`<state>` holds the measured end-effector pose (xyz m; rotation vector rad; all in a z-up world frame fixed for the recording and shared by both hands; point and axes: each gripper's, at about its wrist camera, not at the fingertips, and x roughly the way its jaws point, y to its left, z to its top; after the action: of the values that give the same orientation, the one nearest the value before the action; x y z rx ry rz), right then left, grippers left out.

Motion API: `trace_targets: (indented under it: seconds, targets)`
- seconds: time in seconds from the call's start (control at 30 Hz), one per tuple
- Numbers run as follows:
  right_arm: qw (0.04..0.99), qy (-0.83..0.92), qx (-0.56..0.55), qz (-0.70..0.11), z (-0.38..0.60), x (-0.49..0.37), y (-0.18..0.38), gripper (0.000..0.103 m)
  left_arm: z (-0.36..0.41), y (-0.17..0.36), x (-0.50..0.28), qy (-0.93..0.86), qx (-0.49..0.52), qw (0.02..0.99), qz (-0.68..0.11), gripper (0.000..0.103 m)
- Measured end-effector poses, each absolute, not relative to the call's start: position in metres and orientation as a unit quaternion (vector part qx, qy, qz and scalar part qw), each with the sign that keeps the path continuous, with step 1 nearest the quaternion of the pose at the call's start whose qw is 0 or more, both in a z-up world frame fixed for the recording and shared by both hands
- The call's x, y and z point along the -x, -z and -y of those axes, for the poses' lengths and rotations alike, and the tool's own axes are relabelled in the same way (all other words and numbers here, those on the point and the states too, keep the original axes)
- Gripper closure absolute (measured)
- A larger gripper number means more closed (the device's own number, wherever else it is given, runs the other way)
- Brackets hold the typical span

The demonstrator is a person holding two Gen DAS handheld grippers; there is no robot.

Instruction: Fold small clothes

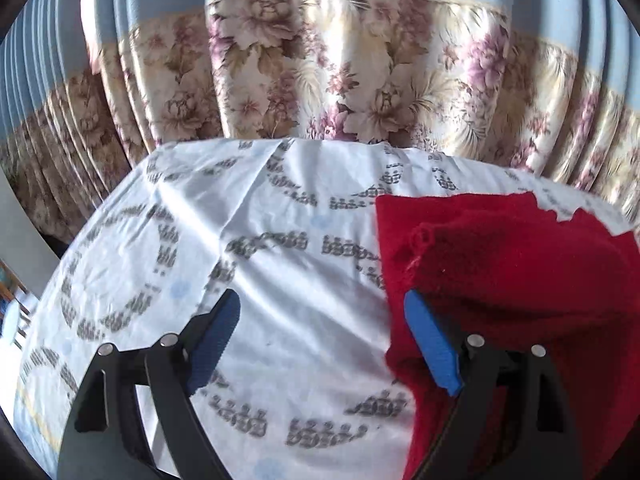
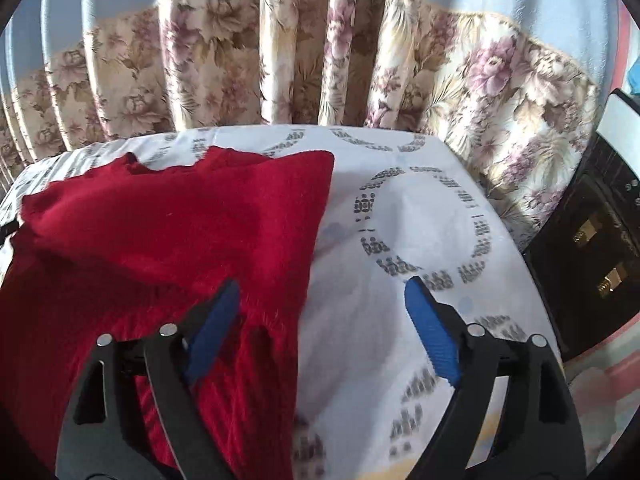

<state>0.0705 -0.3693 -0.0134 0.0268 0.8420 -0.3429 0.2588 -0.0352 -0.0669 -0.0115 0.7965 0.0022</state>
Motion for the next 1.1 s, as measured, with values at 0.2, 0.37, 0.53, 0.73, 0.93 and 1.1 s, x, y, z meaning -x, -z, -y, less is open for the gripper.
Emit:
trace_targets:
  seconds: [0.2, 0.37, 0.53, 0.73, 0.93, 1.1]
  targets:
    - [0.91, 0.148, -0.056, -0.383, 0.36, -0.017, -0.007, 0.011, 0.017, 0.055, -0.207, 0.019, 0.01, 0.926, -0.377, 0.018]
    - [0.916, 0.133, -0.065, -0.373, 0.332, 0.027, -0.009, 0.011, 0.007, 0.056, -0.129, 0.028, -0.012, 0.931, -0.364, 0.018]
    - [0.918, 0.118, -0.067, -0.374, 0.302, 0.074, 0.003, 0.011, -0.006, 0.066, -0.05, 0.029, -0.011, 0.926, -0.375, 0.018]
    - [0.917, 0.113, -0.068, -0.377, 0.284, 0.129, 0.016, 0.011, -0.014, 0.073, 0.021, 0.02, 0.003, 0.926, -0.376, 0.018]
    - [0.914, 0.12, -0.112, -0.372, 0.288, 0.172, 0.019, 0.011, -0.002, 0.074, 0.058, 0.01, 0.011, 0.933, -0.361, 0.018]
    - [0.911, 0.12, -0.093, -0.384, 0.28, 0.183, 0.023, 0.011, 0.004, 0.081, 0.054, 0.014, -0.003, 0.926, -0.376, 0.018]
